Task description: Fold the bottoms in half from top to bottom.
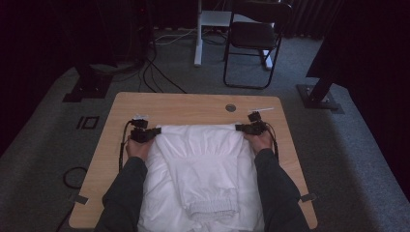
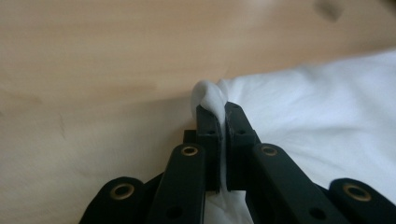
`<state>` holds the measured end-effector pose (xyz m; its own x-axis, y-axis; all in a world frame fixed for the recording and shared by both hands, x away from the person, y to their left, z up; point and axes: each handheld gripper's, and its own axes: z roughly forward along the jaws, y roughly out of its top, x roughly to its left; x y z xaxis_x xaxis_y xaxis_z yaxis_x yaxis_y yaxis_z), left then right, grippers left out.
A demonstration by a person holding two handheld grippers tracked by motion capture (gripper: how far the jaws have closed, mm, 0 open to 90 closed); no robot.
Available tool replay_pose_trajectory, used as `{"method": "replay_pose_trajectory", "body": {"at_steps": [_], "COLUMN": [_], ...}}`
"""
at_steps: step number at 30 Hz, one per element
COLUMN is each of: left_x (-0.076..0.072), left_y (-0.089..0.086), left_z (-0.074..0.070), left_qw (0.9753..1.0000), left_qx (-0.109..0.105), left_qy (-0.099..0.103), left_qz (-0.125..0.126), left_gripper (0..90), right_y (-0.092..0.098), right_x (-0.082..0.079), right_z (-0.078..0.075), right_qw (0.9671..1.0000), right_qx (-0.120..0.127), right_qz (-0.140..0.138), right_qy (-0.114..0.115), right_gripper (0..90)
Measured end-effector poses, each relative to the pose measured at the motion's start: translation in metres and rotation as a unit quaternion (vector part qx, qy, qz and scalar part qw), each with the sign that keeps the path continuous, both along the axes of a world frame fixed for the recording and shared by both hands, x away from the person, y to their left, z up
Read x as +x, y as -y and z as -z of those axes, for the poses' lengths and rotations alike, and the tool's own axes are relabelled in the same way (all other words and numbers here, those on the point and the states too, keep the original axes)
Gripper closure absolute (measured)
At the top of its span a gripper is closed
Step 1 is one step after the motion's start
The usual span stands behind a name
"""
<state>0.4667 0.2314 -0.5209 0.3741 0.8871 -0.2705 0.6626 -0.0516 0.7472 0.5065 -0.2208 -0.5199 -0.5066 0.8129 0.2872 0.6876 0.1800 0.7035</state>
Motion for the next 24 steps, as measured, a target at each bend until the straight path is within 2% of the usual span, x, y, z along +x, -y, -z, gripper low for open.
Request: {"method": "replay_pose_trajectory", "body": {"at_steps": [1, 2, 3, 4, 5, 6, 7, 9, 12, 13, 14, 15, 16, 17, 18, 21, 22, 23, 24], "left_x": [0.002, 0.002, 0.004, 0.004, 0.006, 0.006, 0.006, 0.002, -0.005, -0.015, -0.015, -0.029, -0.029, -0.029, -0.057, -0.086, -0.086, -0.086, -0.111], "left_y": [-0.002, -0.002, -0.002, -0.002, -0.002, -0.002, -0.002, -0.001, -0.001, -0.004, -0.004, -0.008, -0.008, -0.008, -0.012, -0.015, -0.015, -0.015, -0.013], "left_z": [-0.018, -0.018, -0.037, -0.037, -0.053, -0.053, -0.064, -0.068, -0.069, -0.068, -0.068, -0.069, -0.069, -0.069, -0.069, -0.067, -0.067, -0.067, -0.060], "left_qw": [0.9998, 0.9998, 0.9991, 0.9991, 0.9980, 0.9980, 0.9972, 0.9965, 0.9963, 0.9952, 0.9952, 0.9935, 0.9935, 0.9935, 0.9907, 0.9891, 0.9891, 0.9891, 0.9890], "left_qx": [0.000, 0.000, -0.007, -0.007, -0.018, -0.018, -0.023, -0.023, -0.020, -0.034, -0.034, -0.049, -0.049, -0.049, -0.060, -0.056, -0.056, -0.056, -0.039], "left_qy": [0.019, 0.019, 0.043, 0.043, 0.060, 0.060, 0.072, 0.079, 0.082, 0.090, 0.090, 0.098, 0.098, 0.098, 0.112, 0.117, 0.117, 0.117, 0.109], "left_qz": [0.001, 0.001, -0.003, -0.003, -0.004, -0.004, 0.001, 0.008, 0.016, 0.023, 0.023, 0.030, 0.030, 0.030, 0.049, 0.070, 0.070, 0.070, 0.092], "left_gripper": [87.6, 87.6, 87.6, 87.5, 87.5, 87.5, 87.4, 87.4, 87.3, 87.3, 87.3, 87.3, 87.3, 87.3, 87.3, 87.2, 87.2, 87.2, 87.2], "right_y": [0.003, 0.003, 0.007, 0.007, 0.008, 0.008, 0.008, 0.010, 0.013, 0.016, 0.016, 0.017, 0.017, 0.018, 0.020, 0.024, 0.024, 0.024, 0.025], "right_x": [-0.002, -0.002, -0.004, -0.004, -0.006, -0.006, -0.008, -0.013, -0.020, -0.033, -0.033, -0.049, -0.049, -0.056, -0.076, -0.103, -0.103, -0.111, -0.129], "right_z": [-0.014, -0.014, -0.027, -0.027, -0.036, -0.036, -0.043, -0.048, -0.051, -0.053, -0.053, -0.055, -0.055, -0.055, -0.057, -0.055, -0.055, -0.053, -0.046], "right_qw": [0.9997, 0.9997, 0.9981, 0.9981, 0.9969, 0.9969, 0.9961, 0.9954, 0.9945, 0.9930, 0.9930, 0.9912, 0.9912, 0.9903, 0.9882, 0.9863, 0.9863, 0.9859, 0.9858], "right_qx": [0.007, 0.007, 0.024, 0.024, 0.025, 0.025, 0.020, 0.021, 0.023, 0.036, 0.036, 0.037, 0.037, 0.036, 0.031, 0.021, 0.021, 0.021, 0.015], "right_qz": [0.004, 0.004, 0.017, 0.017, 0.019, 0.019, 0.015, 0.008, -0.001, -0.008, -0.008, -0.020, -0.020, -0.025, -0.039, -0.058, -0.058, -0.064, -0.070], "right_qy": [0.024, 0.024, 0.055, 0.055, 0.072, 0.072, 0.084, 0.093, 0.102, 0.112, 0.112, 0.126, 0.126, 0.132, 0.145, 0.153, 0.153, 0.153, 0.152], "right_gripper": [86.9, 86.9, 86.9, 86.9, 86.9, 86.9, 86.8, 86.7, 86.6, 86.5, 86.5, 86.5, 86.5, 86.5, 86.5, 86.4, 86.4, 86.4, 86.5]}}
